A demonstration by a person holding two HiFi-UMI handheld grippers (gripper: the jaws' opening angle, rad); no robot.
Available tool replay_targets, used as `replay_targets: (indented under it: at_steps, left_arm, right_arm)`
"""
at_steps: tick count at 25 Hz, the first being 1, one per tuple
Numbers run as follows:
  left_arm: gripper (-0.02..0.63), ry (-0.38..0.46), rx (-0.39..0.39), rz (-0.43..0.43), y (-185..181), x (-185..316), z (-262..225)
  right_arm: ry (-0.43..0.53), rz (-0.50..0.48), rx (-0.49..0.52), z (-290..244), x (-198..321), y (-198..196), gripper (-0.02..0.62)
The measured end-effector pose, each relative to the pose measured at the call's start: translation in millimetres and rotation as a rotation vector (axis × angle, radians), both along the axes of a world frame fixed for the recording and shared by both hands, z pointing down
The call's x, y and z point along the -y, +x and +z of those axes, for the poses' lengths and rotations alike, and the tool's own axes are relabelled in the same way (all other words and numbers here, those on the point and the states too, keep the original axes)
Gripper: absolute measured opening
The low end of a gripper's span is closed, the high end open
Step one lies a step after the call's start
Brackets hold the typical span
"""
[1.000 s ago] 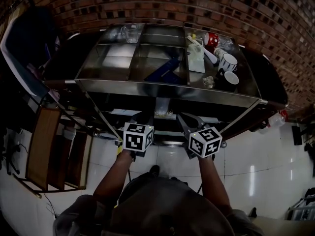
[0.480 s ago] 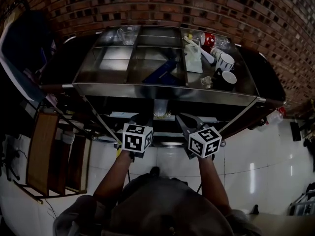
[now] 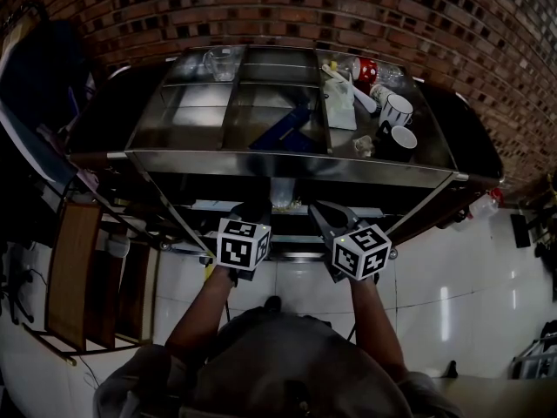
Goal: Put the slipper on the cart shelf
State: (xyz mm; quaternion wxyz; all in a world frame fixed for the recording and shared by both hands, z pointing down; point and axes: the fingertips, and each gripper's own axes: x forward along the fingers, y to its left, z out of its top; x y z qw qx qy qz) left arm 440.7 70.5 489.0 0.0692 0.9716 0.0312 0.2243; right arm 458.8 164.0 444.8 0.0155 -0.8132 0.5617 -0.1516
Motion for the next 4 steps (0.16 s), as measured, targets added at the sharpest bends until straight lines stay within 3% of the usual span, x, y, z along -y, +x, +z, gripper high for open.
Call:
replay_targets:
  at_steps: [4]
  left_arm:
    - [0.008, -0.003, 0.004, 0.008, 0.7, -1.2, 1.7]
  right_arm:
    - [0.002, -0.004, 0.001, 0.1, 1.7, 0.3, 0.0]
